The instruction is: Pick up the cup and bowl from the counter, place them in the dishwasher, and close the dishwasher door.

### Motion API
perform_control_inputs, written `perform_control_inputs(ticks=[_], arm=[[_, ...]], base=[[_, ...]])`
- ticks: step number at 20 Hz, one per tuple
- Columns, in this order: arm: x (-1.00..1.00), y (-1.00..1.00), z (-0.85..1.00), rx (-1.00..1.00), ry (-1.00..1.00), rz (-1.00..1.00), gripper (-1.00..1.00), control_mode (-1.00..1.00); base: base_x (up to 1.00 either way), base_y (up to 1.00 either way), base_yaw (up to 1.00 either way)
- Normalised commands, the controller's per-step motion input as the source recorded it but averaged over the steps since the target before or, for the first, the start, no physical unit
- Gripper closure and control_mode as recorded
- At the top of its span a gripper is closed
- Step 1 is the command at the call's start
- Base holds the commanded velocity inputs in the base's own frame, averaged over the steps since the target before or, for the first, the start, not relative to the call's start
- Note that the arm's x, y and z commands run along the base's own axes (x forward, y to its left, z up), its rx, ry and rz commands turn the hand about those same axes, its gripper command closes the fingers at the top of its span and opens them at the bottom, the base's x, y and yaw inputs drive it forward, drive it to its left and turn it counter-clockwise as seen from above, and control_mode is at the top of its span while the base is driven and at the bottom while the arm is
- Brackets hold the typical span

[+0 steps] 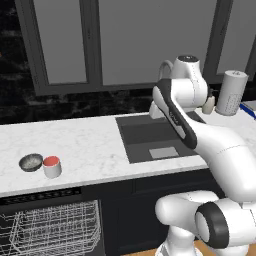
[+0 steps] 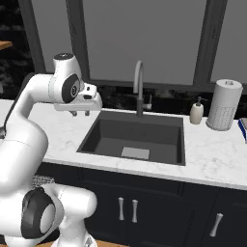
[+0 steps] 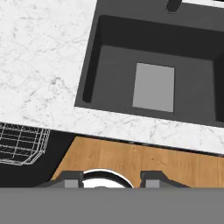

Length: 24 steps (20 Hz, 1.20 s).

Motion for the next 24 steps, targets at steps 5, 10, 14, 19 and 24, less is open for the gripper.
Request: perform_control_inputs(ticks=[5, 10, 14, 19, 24], arm=[[-0.46, 0.0, 0.0, 0.03, -0.12, 0.0, -1.0, -1.0], [-0.53, 0.0, 0.0, 0.12, -0.08, 0.0, -1.0, -1.0], [-0.17, 0.0, 0.0, 0.07, -0.09, 0.0, -1.0, -1.0], [-0.18, 0.0, -0.01, 0.02, -0.09, 0.0, -1.0, -1.0], [-0.12, 0.02, -0.02, 0.0, -0.03, 0.0, -1.0, 1.0]], base=[[0.0, 0.0, 0.0], [0.0, 0.0, 0.0], [0.0, 0.0, 0.0], [0.0, 0.0, 0.0], [-0.12, 0.0, 0.0]])
